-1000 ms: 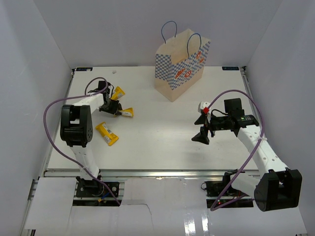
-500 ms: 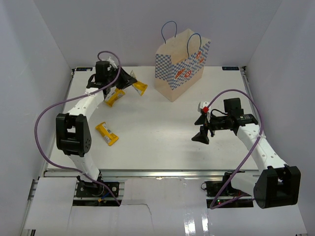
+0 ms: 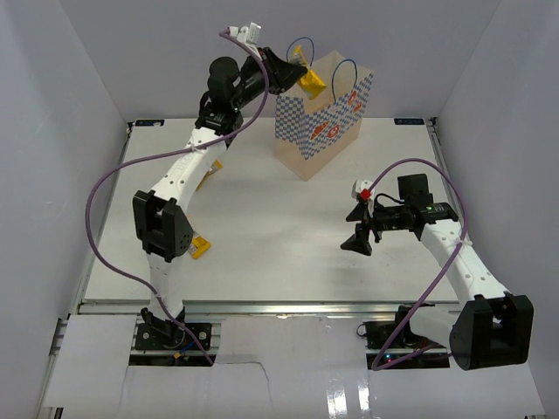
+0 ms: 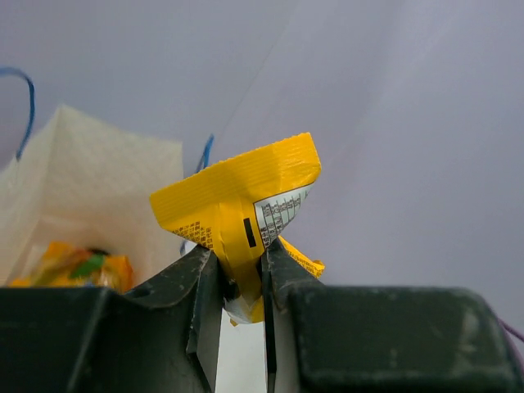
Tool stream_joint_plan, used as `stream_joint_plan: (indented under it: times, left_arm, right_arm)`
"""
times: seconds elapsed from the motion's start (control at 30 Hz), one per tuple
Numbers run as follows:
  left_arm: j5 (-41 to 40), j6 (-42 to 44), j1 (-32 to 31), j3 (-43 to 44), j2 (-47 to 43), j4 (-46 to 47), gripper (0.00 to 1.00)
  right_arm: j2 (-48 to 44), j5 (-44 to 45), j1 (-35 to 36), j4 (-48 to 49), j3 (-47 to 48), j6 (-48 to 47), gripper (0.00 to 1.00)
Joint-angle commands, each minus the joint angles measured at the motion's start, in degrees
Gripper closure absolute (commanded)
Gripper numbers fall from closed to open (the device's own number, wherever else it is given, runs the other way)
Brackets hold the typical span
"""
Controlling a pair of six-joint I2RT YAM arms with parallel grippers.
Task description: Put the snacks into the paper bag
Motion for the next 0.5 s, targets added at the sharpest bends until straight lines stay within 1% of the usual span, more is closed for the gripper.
stream_joint_plan:
  times: [0.0,0.1,0.17,0.23,0.27,0.3,0.4,0.43,0.47]
  left_arm:
    - [-9.3,2.7,-1.8,8.3,6.6,2.6,1.00]
    - [-15.4,3.8,-3.2,14.2,10.9,4.5,1.00]
    - [-21.7,5.5,-3.8,15.8,13.7,6.3,1.00]
    - [-25.6,7.7,-4.3,15.7,14.7,8.4,1.00]
    - [-26.4,8.4,-4.6,15.8,15.7,9.1,0.99]
    - [-26.5,8.3,-4.6,16.3,16.2,9.4,0.93]
    - [-23.9,7.9,-4.8,15.6,16.7,9.3,0.80]
    - [-22.1,7.9,-4.9,14.1,16.4,9.4,0.65]
    - [-21.5,7.9,-4.9,13.5,15.6,9.3,0.57]
  right_arm:
    - [-1.2,-1.0,-0.3,1.8,-1.1,-0.2,0.04]
    - [-1.4,-1.4,-0.3,2.3,-1.3,0.6,0.04]
    - [-1.7,-1.4,-0.3,2.3,-1.4,0.9,0.04]
    - [-1.9,-1.3,-0.3,2.4,-1.4,0.9,0.04]
    - [-1.9,-1.3,-0.2,2.3,-1.6,1.0,0.04]
    - [-1.9,-1.3,-0.3,2.4,-1.6,1.0,0.04]
    - [-2.0,-1.5,-0.3,2.7,-1.7,1.2,0.04]
    - [-1.9,-1.5,-0.3,2.8,-1.8,1.3,0.04]
    - [-1.8,-1.6,-0.2,3.0,-2.0,1.5,0.04]
